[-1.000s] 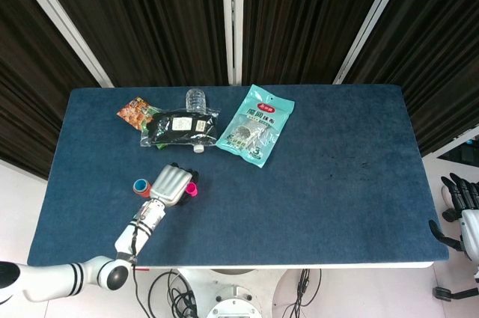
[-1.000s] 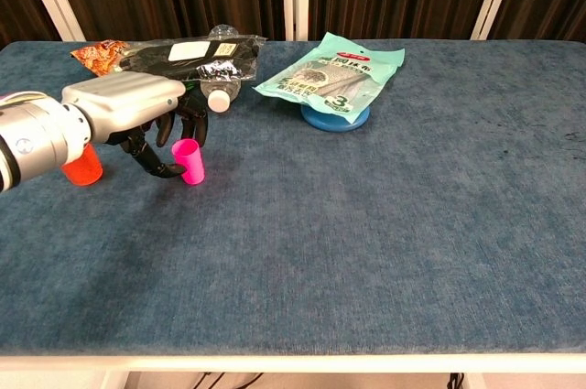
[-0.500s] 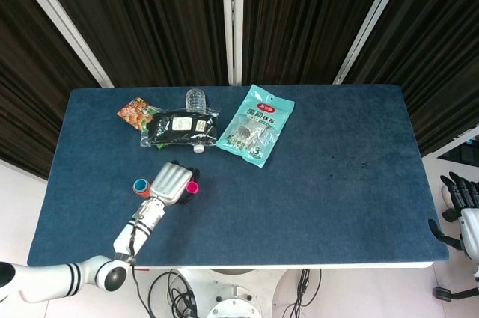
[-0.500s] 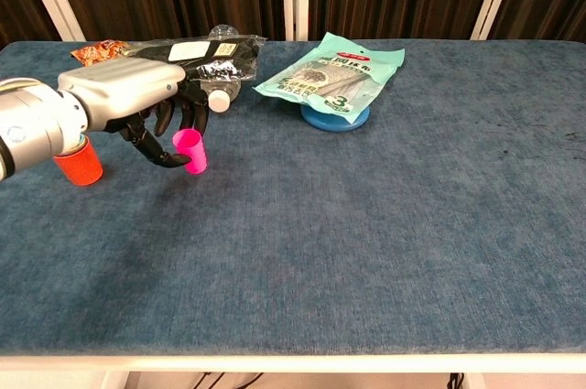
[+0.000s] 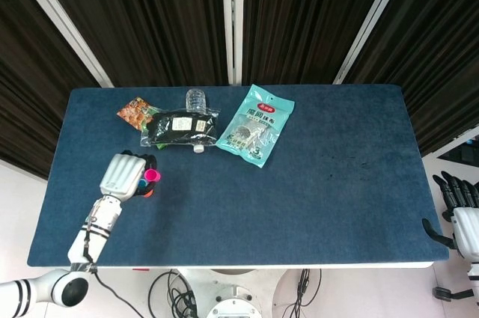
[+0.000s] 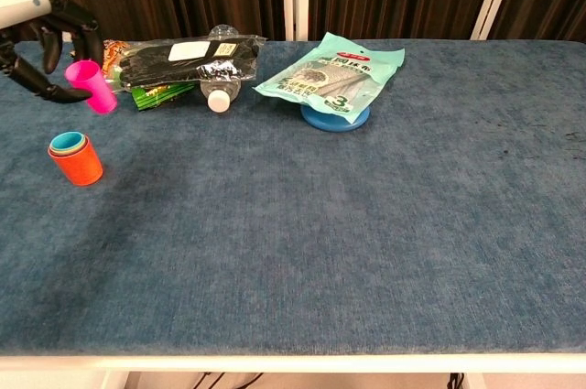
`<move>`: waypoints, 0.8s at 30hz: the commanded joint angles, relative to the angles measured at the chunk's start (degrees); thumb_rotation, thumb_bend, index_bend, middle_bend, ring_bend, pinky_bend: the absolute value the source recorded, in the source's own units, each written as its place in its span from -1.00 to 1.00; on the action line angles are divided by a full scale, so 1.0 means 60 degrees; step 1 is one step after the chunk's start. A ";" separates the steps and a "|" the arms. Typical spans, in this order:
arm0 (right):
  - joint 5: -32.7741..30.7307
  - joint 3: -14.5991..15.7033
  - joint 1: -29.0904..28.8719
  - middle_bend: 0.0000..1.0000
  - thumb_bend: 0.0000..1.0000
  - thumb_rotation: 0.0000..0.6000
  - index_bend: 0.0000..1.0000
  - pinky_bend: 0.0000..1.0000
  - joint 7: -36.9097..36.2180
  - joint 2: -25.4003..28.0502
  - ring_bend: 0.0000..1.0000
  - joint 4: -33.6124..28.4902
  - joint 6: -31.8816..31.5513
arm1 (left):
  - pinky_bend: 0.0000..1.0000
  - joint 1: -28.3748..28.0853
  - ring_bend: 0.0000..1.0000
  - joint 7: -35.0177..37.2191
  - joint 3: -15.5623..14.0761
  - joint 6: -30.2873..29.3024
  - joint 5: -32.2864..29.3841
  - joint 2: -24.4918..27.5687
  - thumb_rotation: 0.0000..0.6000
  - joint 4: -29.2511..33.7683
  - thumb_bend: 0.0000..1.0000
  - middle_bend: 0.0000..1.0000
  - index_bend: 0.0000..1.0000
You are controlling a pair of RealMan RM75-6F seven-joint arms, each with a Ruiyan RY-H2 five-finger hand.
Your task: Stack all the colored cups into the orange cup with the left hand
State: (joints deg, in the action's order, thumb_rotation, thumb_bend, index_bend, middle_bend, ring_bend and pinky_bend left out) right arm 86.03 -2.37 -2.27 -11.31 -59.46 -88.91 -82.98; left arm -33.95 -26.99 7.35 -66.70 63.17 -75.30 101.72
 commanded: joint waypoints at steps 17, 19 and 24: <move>-0.0032 0.0034 -0.0001 -1.00 -0.45 1.00 -1.00 -1.00 0.0289 -0.0006 -1.00 -0.0186 0.0000 | -0.16 0.0325 0.15 0.0829 -0.0260 0.0384 -0.0145 -0.0389 1.00 -0.1253 -0.43 0.04 0.03; -0.0041 0.0036 0.0002 -1.00 -0.45 1.00 -1.00 -1.00 0.0276 -0.0010 -1.00 -0.0176 0.0003 | -0.16 0.0346 0.15 0.0866 -0.0252 0.0369 -0.0105 -0.0380 1.00 -0.1255 -0.43 0.04 0.03; -0.0006 0.0046 -0.0013 -1.00 -0.45 1.00 -1.00 -1.00 0.0296 -0.0026 -1.00 -0.0181 0.0005 | -0.16 0.0387 0.15 0.0851 -0.0245 0.0343 -0.0061 -0.0316 1.00 -0.1173 -0.43 0.04 0.03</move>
State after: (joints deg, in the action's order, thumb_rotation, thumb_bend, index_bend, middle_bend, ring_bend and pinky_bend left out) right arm 85.99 -2.10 -2.34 -9.54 -59.61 -89.99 -82.94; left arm -31.67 -21.85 5.89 -64.64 62.81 -77.24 94.64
